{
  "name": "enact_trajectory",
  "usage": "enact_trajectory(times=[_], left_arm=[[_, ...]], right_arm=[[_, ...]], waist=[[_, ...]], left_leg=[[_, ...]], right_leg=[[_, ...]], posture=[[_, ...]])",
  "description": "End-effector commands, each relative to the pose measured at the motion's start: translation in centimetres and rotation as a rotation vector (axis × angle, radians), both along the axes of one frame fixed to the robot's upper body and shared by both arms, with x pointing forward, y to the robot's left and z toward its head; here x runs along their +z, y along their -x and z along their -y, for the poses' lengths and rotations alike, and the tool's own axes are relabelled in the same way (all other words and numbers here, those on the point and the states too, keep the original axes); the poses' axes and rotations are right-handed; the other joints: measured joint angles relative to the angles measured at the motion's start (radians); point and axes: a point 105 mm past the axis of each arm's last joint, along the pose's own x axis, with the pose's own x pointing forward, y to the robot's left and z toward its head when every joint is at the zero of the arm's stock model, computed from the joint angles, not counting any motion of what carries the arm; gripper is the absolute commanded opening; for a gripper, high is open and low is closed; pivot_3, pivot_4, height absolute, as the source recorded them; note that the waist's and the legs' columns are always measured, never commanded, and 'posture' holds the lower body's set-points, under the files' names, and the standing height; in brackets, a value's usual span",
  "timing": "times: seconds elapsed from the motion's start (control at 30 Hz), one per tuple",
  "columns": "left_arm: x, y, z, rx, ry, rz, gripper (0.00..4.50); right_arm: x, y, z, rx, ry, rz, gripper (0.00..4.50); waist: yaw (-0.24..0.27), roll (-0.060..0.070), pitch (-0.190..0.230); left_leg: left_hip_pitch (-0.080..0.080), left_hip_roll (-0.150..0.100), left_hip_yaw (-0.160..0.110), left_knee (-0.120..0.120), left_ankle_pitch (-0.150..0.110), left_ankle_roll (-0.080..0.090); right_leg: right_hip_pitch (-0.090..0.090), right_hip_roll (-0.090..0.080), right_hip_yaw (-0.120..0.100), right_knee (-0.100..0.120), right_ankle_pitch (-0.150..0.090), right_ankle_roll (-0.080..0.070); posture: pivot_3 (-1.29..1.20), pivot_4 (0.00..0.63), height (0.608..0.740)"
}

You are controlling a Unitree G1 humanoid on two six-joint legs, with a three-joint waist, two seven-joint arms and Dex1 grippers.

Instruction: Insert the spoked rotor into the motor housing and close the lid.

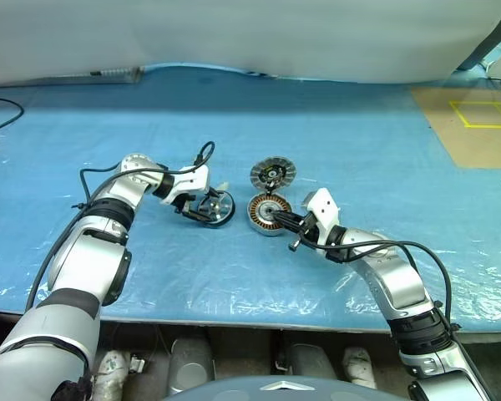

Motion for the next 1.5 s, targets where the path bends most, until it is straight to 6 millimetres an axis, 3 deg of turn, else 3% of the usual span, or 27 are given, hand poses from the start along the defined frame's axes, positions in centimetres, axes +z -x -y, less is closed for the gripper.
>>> enact_trajectory(times=[0.03,0.2,0.37,0.47,0.67,0.97,1.17,1.5], left_arm=[[-0.5,0.1,0.0,-0.001,-0.036,-0.016,2.67],[0.1,0.5,-0.6,-0.018,-0.009,-0.051,1.37],[0.5,0.7,-1.5,-0.002,0.012,-0.063,1.33],[1.3,0.7,-2.0,0.011,0.047,-0.06,1.33],[3.4,1.3,-1.8,-0.013,0.122,-0.084,1.33],[7.1,2.5,1.6,-0.09,0.234,-0.12,1.33],[7.5,3.2,4.6,-0.15,0.217,-0.118,1.33],[6.4,2.5,8.6,-0.145,0.163,-0.057,1.33]], right_arm=[[0.8,0.0,-0.2,0.008,-0.009,0.029,0.0],[2.6,0.5,-0.4,0.034,-0.098,0.078,0.0],[4.3,0.8,0.1,0.043,-0.166,0.121,0.0],[4.5,0.6,1.3,0.008,-0.187,0.155,0.0],[2.7,1.1,3.7,-0.07,-0.23,0.156,0.0],[-2.4,3.6,5.4,-0.079,-0.214,0.076,0.0],[-3.4,3.9,5.3,-0.067,-0.19,0.083,0.0],[-3.6,3.4,4.1,-0.044,-0.178,0.117,0.0]], waist=[[0.0,0.0,0.0],[0.001,0.0,0.0],[-0.001,0.0,0.0],[-0.001,0.0,0.0],[0.0,0.0,0.0],[-0.002,0.0,0.001],[-0.002,0.0,0.001],[-0.003,0.0,0.001]], left_leg=[[0.0,0.0,0.0,0.0,0.0,0.0],[0.002,-0.001,0.0,0.0,0.0,0.0],[0.002,-0.001,0.0,-0.001,0.0,0.0],[0.002,0.0,0.0,-0.001,0.0,0.0],[0.0,0.0,0.0,-0.001,0.0,0.0],[-0.002,0.0,0.001,-0.001,0.0,0.0],[-0.002,0.0,0.001,-0.001,0.0,0.0],[-0.007,0.0,0.0,-0.001,0.0,0.001]], right_leg=[[0.0,0.0,0.0,0.0,0.0,0.0],[0.004,-0.001,0.0,0.0,0.0,0.0],[0.003,-0.001,0.0,-0.001,0.0,0.0],[0.003,-0.001,-0.001,-0.001,0.0,0.0],[0.0,-0.001,-0.002,-0.002,0.0,0.0],[-0.001,-0.002,-0.002,-0.003,0.0,0.0],[-0.001,-0.002,-0.002,-0.003,0.0,-0.001],[-0.001,-0.001,-0.003,-0.003,0.0,0.0]], posture=[[0.0,0.15,0.74],[0.0,0.15,0.74],[0.0,0.15,0.74],[0.0,0.15,0.74],[0.0,0.15,0.74],[0.0,0.15,0.74],[0.0,0.15,0.74],[0.0,0.15,0.74]])
